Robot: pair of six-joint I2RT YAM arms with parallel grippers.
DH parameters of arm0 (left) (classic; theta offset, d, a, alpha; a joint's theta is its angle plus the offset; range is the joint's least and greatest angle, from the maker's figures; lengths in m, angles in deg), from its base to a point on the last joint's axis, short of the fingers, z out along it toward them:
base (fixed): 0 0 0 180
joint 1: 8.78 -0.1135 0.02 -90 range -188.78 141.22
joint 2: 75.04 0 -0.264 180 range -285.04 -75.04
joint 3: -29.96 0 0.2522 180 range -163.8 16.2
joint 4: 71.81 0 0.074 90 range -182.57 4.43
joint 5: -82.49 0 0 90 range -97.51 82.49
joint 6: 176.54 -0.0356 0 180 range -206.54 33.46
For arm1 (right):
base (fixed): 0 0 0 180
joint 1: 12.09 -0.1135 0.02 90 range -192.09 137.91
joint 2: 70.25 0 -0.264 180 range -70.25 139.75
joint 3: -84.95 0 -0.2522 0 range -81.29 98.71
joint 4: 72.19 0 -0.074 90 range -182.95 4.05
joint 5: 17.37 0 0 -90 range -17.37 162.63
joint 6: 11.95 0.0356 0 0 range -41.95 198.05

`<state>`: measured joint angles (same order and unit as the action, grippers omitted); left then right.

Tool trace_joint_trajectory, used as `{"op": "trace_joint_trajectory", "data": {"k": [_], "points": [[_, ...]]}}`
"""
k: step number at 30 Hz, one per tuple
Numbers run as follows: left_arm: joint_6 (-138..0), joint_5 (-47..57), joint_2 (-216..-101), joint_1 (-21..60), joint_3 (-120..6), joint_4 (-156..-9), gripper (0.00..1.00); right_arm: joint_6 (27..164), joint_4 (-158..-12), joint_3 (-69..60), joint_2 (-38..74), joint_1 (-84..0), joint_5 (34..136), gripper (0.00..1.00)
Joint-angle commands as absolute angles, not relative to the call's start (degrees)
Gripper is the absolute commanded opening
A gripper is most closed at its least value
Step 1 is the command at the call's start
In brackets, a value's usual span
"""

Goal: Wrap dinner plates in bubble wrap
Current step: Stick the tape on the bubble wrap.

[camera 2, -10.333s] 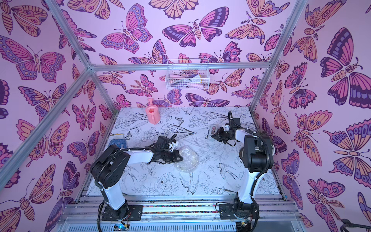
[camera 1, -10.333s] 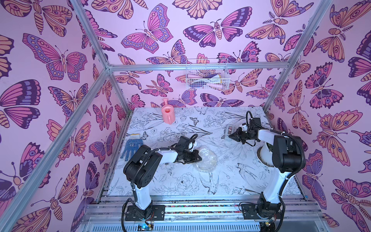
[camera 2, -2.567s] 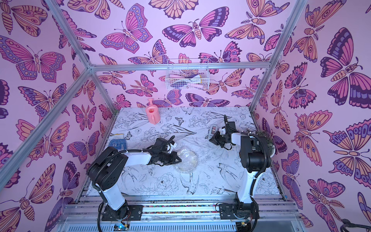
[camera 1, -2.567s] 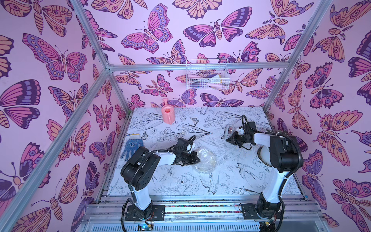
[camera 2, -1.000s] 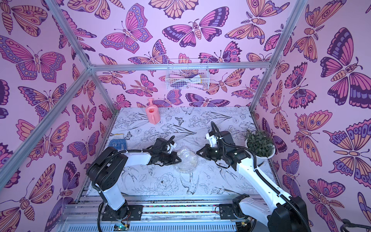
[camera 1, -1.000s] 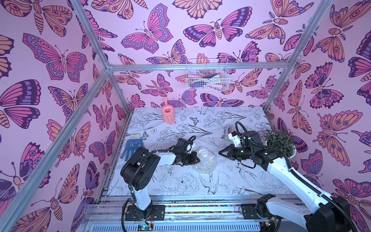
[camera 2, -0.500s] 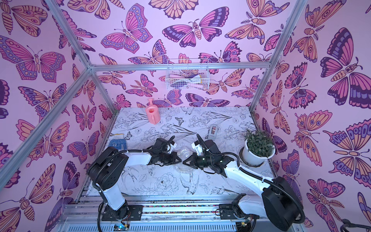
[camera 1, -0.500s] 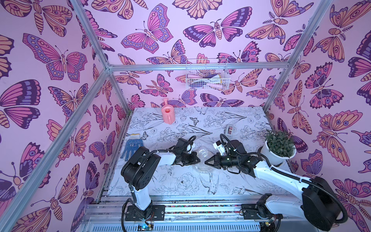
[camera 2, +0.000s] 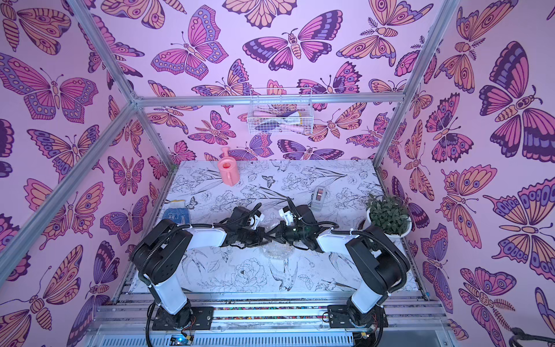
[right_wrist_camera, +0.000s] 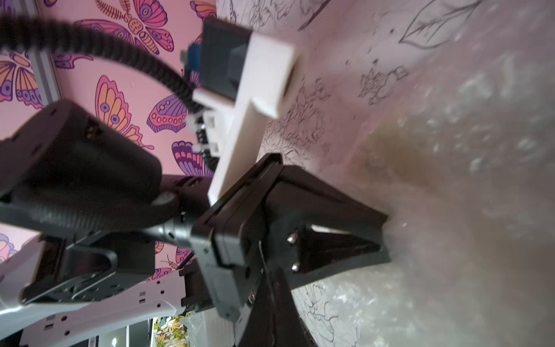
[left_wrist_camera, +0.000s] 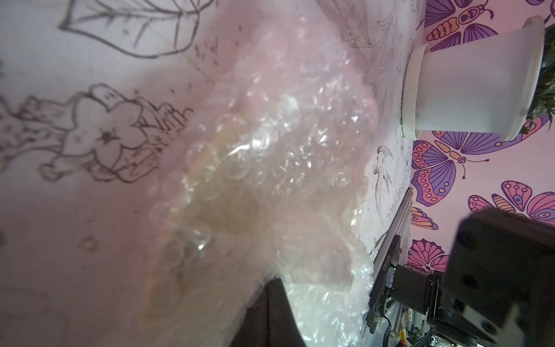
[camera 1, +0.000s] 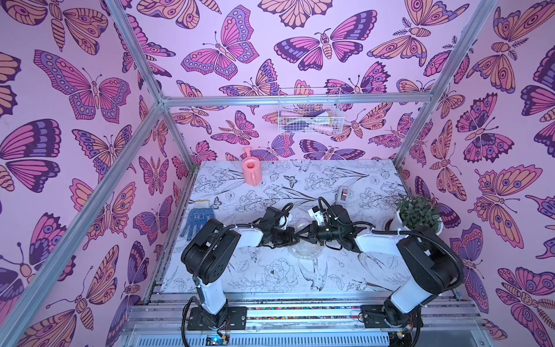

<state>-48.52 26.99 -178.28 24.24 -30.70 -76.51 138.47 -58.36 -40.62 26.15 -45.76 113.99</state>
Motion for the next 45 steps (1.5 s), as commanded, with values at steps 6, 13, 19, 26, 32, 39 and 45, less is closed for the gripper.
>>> {"op": "trace_joint_trajectory", "data": {"k": [6, 13, 19, 26, 32, 39, 45], "points": [[-48.13, 22.53, -182.26, 24.34, -27.66, -83.82, 0.00, 134.76, -54.37, -36.58, 34.22, -41.87, 115.54, 0.00], [-47.96, 22.58, -182.53, 24.27, -27.75, -83.82, 0.00, 127.15, -58.63, -33.85, 37.53, -40.48, 115.39, 0.00], [-47.74, 22.58, -182.10, 24.27, -27.66, -83.90, 0.00, 116.92, -65.43, -32.95, 38.23, -40.30, 112.58, 0.00], [-46.90, 21.75, -179.23, 24.36, -27.65, -85.18, 0.00, 112.72, -66.34, -33.45, 39.25, -40.22, 110.28, 0.00], [-47.00, 17.36, -173.29, 24.36, -29.57, -92.34, 0.00, 111.71, -65.71, -33.95, 39.02, -40.18, 109.81, 0.00], [-48.17, 13.84, -168.17, 24.36, -33.50, -97.78, 0.00, 111.27, -65.83, -34.35, 38.34, -40.19, 109.81, 0.00], [-49.26, 16.21, -170.76, 25.13, -37.04, -98.00, 0.00, 111.27, -66.00, -34.44, 38.21, -40.17, 109.81, 0.00]]}}
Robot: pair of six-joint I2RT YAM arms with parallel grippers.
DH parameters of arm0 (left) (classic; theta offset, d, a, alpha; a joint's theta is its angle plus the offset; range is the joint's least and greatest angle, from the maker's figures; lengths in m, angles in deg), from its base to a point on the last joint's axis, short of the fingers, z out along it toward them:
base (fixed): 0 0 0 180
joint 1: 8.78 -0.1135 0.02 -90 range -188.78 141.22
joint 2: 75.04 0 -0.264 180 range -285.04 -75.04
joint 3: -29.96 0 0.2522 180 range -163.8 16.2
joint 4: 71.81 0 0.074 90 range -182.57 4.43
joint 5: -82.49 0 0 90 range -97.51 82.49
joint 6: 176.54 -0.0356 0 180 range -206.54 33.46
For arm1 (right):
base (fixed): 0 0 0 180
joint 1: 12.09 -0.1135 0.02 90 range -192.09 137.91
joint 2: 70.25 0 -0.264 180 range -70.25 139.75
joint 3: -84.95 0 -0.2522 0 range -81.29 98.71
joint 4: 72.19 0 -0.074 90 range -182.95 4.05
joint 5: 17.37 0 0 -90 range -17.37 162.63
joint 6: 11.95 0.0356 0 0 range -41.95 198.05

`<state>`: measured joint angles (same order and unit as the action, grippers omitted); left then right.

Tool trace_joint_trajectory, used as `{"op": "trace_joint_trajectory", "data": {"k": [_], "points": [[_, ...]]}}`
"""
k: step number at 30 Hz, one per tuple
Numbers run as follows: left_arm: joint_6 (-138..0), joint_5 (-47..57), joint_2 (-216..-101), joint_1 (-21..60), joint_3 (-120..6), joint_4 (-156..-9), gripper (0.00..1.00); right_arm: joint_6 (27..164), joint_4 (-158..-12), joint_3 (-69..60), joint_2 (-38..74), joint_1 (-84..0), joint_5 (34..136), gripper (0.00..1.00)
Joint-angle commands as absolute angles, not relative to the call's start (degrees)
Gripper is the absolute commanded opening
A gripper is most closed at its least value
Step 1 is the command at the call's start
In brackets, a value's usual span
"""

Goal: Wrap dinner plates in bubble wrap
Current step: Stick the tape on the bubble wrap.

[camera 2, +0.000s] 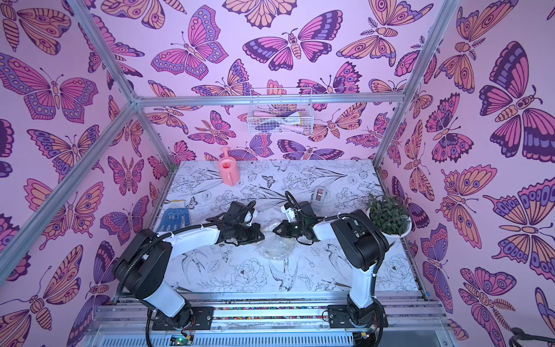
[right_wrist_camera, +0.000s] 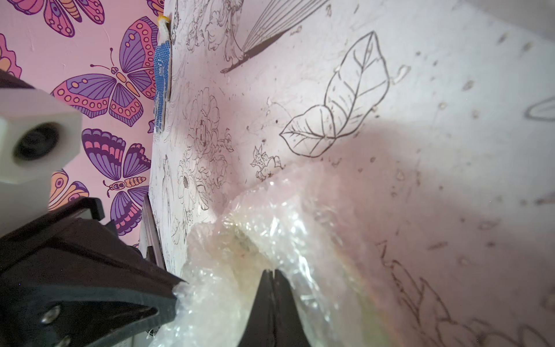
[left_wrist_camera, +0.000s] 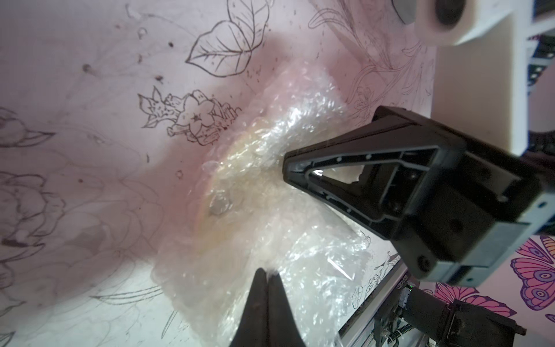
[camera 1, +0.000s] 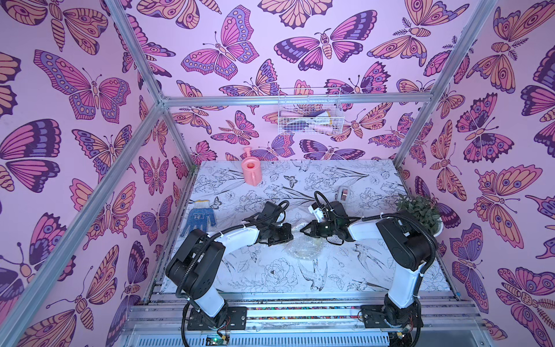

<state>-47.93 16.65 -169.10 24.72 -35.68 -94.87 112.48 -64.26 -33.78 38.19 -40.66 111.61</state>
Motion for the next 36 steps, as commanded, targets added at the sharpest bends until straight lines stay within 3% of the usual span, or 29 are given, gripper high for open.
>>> {"op": "trace_joint_trajectory", "data": {"k": [1, 7, 11, 14, 23, 26, 32, 36], "points": [[-49.28, 16.55, -171.33, 25.23, -37.44, -98.03, 0.00, 111.27, -66.00, -34.44, 38.12, -40.18, 109.81, 0.00], [-49.64, 17.63, -175.84, 26.19, -38.51, -97.47, 0.00, 111.40, -67.60, -34.28, 36.60, -40.13, 107.59, 0.00], [-49.71, 18.11, -179.74, 26.38, -38.32, -97.43, 0.00, 110.15, -71.85, -33.96, 32.14, -40.08, 103.50, 0.21], [-49.96, 18.16, -181.49, 26.36, -37.70, -97.38, 0.00, 108.43, -75.44, -33.04, 28.82, -40.18, 100.33, 0.30], [-50.30, 18.24, -182.71, 26.38, -36.57, -97.27, 0.00, 101.60, -91.50, -26.93, 24.50, -40.48, 90.89, 0.43], [-50.33, 18.50, -182.96, 26.30, -36.56, -96.91, 0.00, 101.75, -95.09, -24.08, 23.62, -40.94, 93.65, 0.41], [-50.35, 18.61, -183.05, 26.37, -36.32, -96.55, 0.00, 116.36, -88.14, -26.42, 23.74, -42.95, 111.43, 0.14], [-49.95, 18.70, -183.10, 26.38, -35.77, -96.03, 0.00, 124.52, -79.72, -30.31, 26.82, -43.72, 114.89, 0.03]]}}
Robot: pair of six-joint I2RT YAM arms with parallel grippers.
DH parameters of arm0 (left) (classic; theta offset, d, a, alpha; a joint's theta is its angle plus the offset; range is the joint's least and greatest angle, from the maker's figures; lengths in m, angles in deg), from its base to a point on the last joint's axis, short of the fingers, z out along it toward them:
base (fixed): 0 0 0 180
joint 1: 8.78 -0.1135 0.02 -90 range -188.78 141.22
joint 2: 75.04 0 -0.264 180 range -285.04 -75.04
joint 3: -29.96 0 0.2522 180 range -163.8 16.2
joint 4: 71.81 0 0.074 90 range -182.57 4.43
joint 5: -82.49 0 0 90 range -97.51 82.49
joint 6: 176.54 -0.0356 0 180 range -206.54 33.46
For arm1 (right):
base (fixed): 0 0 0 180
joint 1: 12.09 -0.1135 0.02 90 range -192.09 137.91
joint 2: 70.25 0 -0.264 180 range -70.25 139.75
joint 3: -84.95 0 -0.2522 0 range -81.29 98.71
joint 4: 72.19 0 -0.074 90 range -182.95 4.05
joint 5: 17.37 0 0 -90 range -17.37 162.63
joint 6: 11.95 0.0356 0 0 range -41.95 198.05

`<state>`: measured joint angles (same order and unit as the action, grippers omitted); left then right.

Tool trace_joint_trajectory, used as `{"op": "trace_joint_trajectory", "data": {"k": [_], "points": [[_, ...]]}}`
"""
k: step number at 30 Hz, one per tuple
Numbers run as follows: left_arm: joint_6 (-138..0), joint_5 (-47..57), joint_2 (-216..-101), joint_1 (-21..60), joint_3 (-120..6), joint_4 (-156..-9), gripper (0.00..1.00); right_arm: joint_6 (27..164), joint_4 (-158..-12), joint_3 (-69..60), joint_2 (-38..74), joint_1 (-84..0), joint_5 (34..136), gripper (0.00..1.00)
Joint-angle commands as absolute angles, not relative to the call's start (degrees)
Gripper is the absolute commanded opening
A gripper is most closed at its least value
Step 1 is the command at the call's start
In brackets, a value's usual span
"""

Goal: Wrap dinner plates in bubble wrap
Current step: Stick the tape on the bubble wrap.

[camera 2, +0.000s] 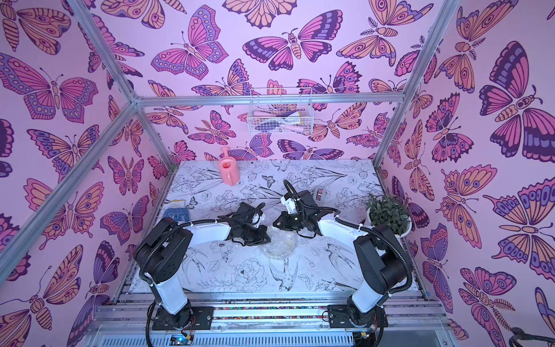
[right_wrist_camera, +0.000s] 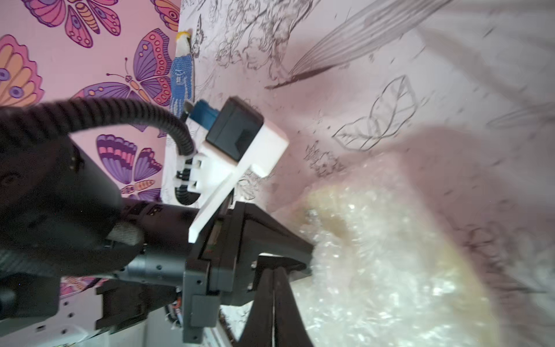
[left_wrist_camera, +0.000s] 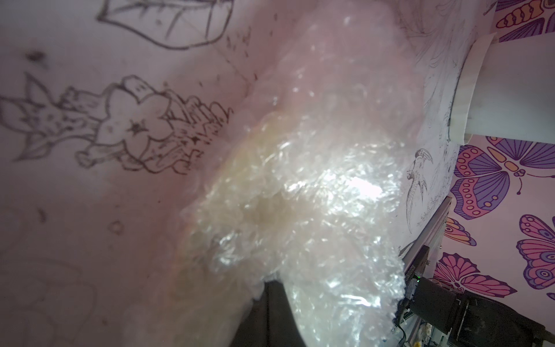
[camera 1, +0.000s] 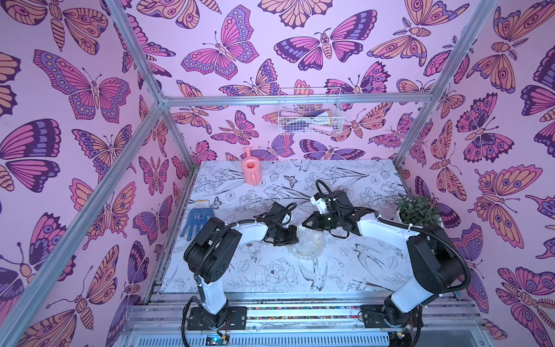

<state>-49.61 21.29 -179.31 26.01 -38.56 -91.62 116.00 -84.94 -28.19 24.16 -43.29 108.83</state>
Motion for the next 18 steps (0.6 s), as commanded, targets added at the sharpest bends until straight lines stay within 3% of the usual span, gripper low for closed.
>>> {"op": "trace_joint_trajectory", "data": {"k": [1, 4, 8, 10, 18], "points": [[-49.97, 18.82, -183.06, 26.33, -35.74, -95.90, 0.00, 125.56, -78.55, -30.85, 28.16, -43.67, 115.96, 0.01], [-49.97, 18.80, -183.14, 26.36, -35.75, -95.85, 0.00, 125.53, -81.14, -32.07, 32.84, -43.23, 117.75, 0.00], [-49.89, 18.75, -182.93, 26.37, -35.52, -95.83, 0.00, 112.35, -106.68, -26.49, 36.45, -42.46, 99.77, 0.00], [-49.88, 18.65, -182.88, 26.38, -35.39, -95.84, 0.00, 108.67, -111.06, -23.95, 37.01, -42.65, 95.67, 0.00], [-49.84, 18.69, -183.40, 26.38, -35.48, -95.59, 0.00, 113.60, -105.64, -22.37, 25.65, -42.49, 107.95, 0.00]]}}
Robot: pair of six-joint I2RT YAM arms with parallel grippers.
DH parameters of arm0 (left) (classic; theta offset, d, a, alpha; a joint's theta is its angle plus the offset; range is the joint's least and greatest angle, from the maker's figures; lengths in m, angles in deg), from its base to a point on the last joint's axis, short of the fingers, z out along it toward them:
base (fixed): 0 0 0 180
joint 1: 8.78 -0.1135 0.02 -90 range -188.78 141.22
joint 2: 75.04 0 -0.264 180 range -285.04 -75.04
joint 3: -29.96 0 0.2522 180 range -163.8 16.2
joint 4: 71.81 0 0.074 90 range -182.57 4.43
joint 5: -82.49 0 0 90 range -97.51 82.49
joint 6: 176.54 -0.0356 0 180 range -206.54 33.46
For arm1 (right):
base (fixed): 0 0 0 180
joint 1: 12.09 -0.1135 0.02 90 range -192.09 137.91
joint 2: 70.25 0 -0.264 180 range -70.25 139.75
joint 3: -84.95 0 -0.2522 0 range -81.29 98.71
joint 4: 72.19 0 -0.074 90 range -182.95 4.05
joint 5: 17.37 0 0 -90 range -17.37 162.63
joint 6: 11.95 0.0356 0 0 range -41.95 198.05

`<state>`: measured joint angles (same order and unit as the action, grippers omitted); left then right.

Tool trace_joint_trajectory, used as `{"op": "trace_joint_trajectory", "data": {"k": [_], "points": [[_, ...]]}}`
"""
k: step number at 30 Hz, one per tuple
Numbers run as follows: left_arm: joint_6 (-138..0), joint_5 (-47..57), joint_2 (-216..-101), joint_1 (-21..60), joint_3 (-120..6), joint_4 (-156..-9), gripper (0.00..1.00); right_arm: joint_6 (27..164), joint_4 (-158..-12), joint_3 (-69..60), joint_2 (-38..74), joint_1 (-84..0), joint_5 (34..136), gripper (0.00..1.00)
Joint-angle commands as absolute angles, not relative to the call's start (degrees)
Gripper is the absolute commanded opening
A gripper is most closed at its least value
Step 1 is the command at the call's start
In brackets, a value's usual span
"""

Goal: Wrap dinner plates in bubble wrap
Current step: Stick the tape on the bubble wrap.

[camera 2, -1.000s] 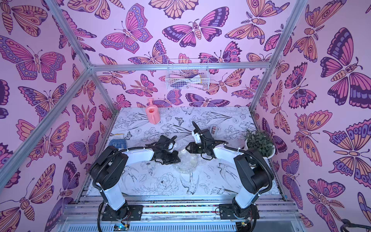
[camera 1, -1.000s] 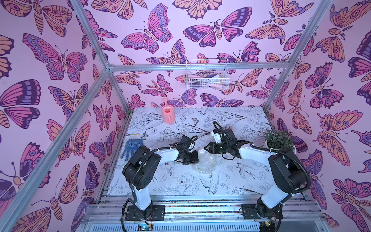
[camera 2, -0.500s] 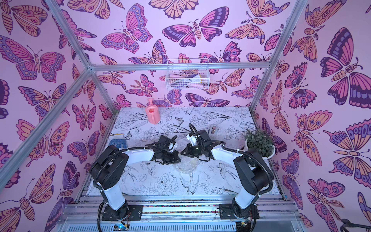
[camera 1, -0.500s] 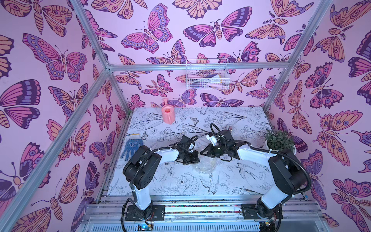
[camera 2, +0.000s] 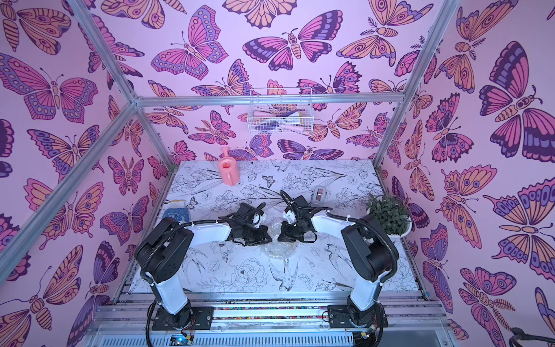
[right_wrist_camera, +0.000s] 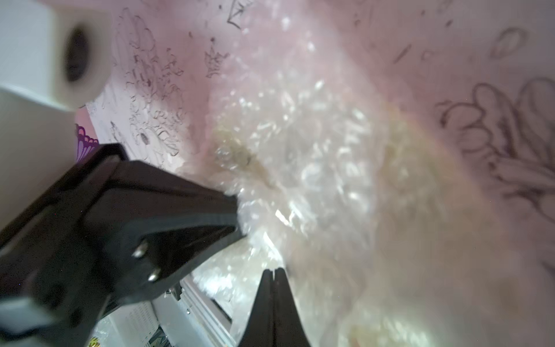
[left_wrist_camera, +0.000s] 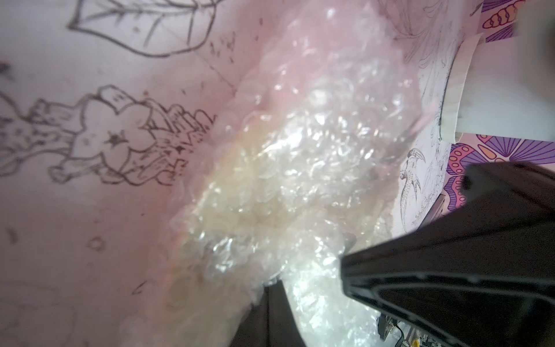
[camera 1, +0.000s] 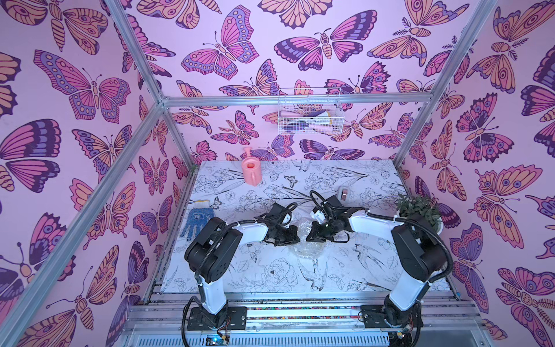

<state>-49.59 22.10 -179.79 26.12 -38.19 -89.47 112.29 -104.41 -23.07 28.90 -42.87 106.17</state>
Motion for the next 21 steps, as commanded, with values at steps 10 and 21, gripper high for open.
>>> {"op": "trace_joint_trajectory", "data": {"k": [10, 21], "points": [[-49.77, 18.66, -183.06, 26.37, -34.98, -95.59, 0.00, 113.00, -103.67, -28.79, 35.89, -42.85, 108.32, 0.00], [-49.78, 18.77, -183.06, 26.38, -35.04, -95.55, 0.00, 115.89, -100.18, -20.79, 31.96, -40.65, 112.01, 0.00]]}}
